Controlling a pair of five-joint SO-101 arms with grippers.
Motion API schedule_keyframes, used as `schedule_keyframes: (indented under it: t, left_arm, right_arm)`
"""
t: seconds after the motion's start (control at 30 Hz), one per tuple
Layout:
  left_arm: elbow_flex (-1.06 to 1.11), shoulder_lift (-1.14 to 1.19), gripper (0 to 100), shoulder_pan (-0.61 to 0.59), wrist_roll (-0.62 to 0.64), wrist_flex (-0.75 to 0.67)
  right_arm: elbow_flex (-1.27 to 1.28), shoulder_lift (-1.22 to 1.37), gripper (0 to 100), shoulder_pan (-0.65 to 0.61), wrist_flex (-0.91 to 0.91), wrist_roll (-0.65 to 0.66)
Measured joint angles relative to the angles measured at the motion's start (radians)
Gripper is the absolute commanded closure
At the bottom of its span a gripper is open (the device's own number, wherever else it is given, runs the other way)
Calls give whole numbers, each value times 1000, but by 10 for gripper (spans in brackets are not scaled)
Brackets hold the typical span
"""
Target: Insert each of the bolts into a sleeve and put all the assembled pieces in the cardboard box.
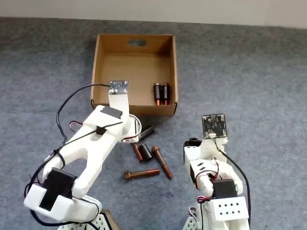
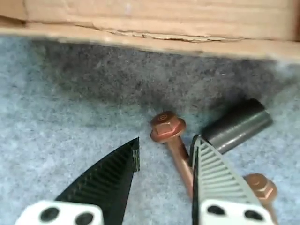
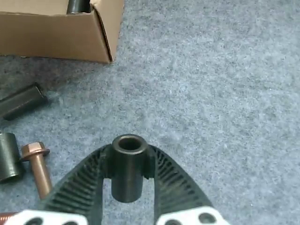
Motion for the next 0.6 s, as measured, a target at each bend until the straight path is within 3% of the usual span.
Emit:
schedule_keyframes:
  t: [0.27, 0.47, 0.6]
  left_arm:
    - [6, 54, 818, 0, 2, -17]
    - [-21, 75, 998, 8, 3, -12]
    - [-25, 77, 992, 6, 5, -8]
  right_arm:
    - [0, 0, 992, 0, 0, 0]
    - [0, 0, 992, 0, 0, 0]
    - [0, 0, 992, 0, 0, 0]
